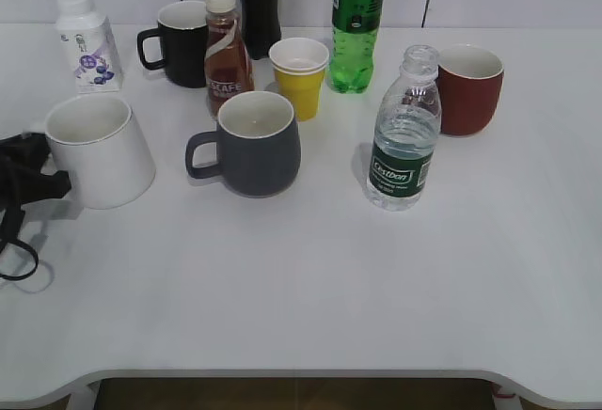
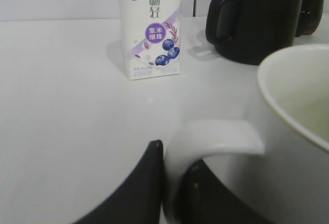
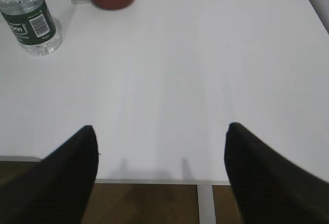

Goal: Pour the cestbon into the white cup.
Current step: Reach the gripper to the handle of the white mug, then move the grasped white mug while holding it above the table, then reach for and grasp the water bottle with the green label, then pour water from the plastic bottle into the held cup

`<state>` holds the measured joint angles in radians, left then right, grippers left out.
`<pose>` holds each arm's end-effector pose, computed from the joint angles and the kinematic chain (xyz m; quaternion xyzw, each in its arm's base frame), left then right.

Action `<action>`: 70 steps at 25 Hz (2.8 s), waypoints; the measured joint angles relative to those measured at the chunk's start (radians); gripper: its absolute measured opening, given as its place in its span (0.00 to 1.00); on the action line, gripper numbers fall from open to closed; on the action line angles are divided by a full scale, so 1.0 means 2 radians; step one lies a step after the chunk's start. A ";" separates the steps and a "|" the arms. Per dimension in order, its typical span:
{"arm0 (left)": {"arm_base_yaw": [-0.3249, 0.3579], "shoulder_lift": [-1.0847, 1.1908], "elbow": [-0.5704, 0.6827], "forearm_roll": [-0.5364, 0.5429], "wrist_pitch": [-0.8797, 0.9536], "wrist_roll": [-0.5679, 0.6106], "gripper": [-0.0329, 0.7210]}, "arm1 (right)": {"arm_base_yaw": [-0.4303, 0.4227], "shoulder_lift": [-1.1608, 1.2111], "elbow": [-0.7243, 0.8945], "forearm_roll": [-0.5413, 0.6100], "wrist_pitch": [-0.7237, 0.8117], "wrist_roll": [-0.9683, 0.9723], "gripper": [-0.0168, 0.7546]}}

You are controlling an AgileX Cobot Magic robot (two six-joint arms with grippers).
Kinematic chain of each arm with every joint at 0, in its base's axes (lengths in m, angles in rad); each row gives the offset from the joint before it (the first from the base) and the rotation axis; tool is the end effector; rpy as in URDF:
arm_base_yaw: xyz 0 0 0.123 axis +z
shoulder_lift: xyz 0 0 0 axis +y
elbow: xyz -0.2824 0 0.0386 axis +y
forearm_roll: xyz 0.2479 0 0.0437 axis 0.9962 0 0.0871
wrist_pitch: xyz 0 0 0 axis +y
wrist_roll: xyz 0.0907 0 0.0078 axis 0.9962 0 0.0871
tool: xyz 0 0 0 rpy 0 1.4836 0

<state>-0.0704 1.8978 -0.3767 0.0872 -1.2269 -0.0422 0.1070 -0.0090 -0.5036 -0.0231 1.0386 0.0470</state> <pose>0.2708 -0.0266 0.1137 0.0482 0.7750 -0.0580 0.6274 -0.0056 -0.0024 0.2799 -0.0249 0.8436 0.0297 0.5355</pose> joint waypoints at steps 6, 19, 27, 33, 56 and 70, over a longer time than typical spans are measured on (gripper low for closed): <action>0.000 -0.019 0.000 0.011 0.016 0.004 0.10 | 0.000 0.002 -0.001 0.012 -0.001 -0.004 0.77; 0.000 -0.118 0.001 0.052 0.031 0.010 0.10 | 0.000 0.182 -0.012 0.027 -0.432 -0.106 0.65; 0.000 -0.164 0.012 0.084 0.031 0.011 0.10 | 0.009 0.343 0.009 0.052 -0.609 -0.053 0.61; 0.000 -0.180 0.012 0.098 0.046 0.011 0.10 | 0.104 0.470 0.119 0.033 -0.770 -0.024 0.61; -0.015 -0.190 0.012 0.141 0.093 -0.009 0.09 | 0.162 0.913 -0.013 -0.064 -0.965 0.074 0.83; -0.152 -0.266 -0.012 0.194 0.297 -0.073 0.09 | 0.214 0.808 -0.129 -0.216 -0.684 -0.028 0.60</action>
<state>-0.3749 1.3654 -0.4015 0.4757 -0.6333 -0.1876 0.5350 1.6068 -0.7613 -0.4560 -0.3297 -0.0084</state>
